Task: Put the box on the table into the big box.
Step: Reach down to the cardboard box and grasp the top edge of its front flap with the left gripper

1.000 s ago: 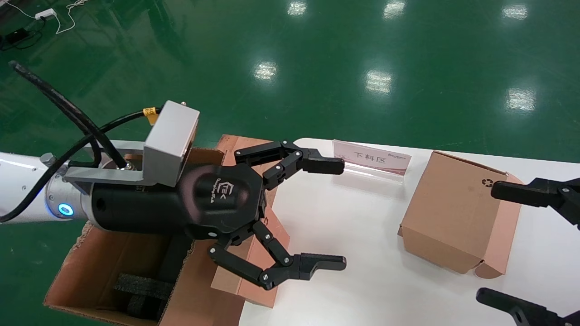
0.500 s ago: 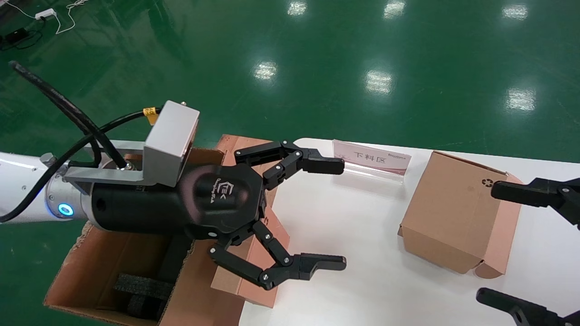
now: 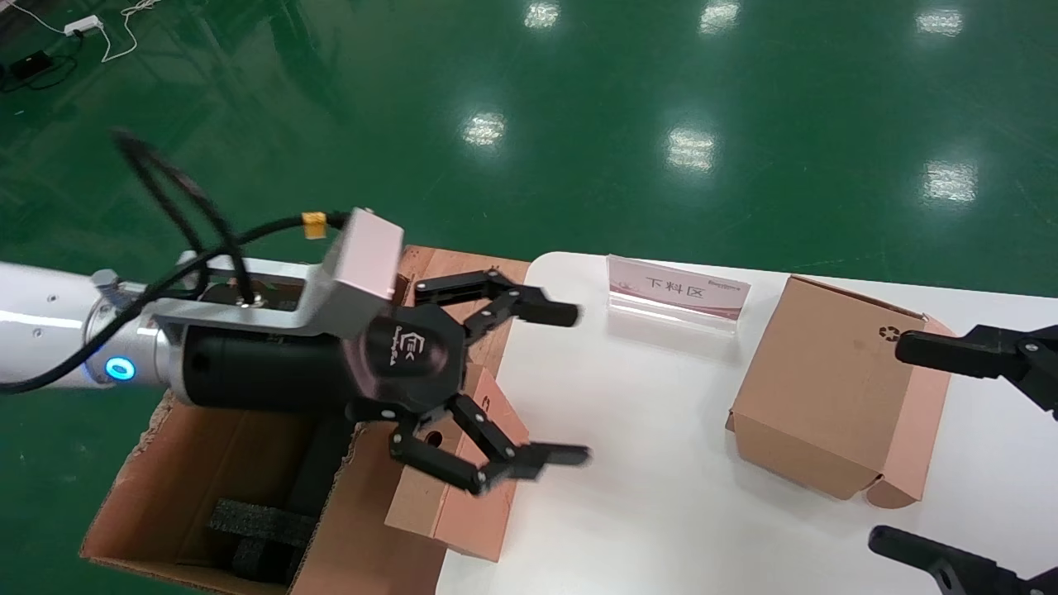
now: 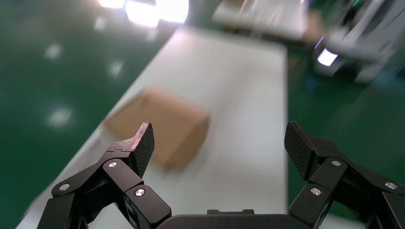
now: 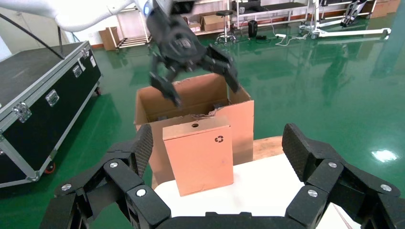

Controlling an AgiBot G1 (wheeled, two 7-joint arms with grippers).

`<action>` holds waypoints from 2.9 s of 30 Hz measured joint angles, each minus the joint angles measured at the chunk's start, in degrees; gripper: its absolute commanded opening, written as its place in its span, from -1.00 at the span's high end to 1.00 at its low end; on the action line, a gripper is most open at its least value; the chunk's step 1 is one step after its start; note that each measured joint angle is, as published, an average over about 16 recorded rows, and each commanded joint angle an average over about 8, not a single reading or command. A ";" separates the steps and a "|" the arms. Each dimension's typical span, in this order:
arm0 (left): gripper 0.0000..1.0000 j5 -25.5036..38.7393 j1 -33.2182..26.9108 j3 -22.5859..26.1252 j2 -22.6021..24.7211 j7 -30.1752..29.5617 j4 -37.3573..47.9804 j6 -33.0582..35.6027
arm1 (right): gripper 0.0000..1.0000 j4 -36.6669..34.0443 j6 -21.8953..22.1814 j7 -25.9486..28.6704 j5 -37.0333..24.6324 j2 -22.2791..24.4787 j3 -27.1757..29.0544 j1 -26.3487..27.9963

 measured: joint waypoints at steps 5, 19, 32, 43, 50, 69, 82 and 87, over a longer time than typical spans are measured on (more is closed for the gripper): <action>-1.00 8.03 -2.80 1.49 -1.49 -3.84 -1.28 -1.06 | -1.00 0.00 0.00 0.00 0.00 0.00 0.00 0.00; -1.00 22.90 -14.44 10.61 -2.31 -19.56 -3.37 0.16 | -1.00 0.00 0.00 0.00 0.00 0.00 0.00 0.00; -1.00 38.50 -31.79 24.73 3.49 -45.56 -6.73 10.05 | -1.00 0.00 0.00 0.00 0.00 0.00 0.00 0.00; -1.00 39.04 -41.00 31.96 6.41 -59.54 -7.22 14.69 | -1.00 0.00 0.00 0.00 0.00 0.00 0.00 0.00; -1.00 35.48 -42.48 35.24 7.39 -63.88 -5.73 15.49 | -1.00 0.00 0.00 0.00 0.00 0.00 0.00 0.00; -1.00 29.29 -48.51 50.74 12.75 -69.57 1.19 16.02 | -1.00 0.00 0.00 0.00 0.00 0.00 0.00 0.00; -1.00 28.30 -51.37 58.62 16.56 -71.61 4.39 16.06 | -1.00 0.00 0.00 0.00 0.00 0.00 0.00 0.00; -1.00 28.39 -51.36 60.03 17.63 -72.21 5.08 15.86 | -1.00 0.00 0.00 0.00 0.00 0.00 0.00 0.00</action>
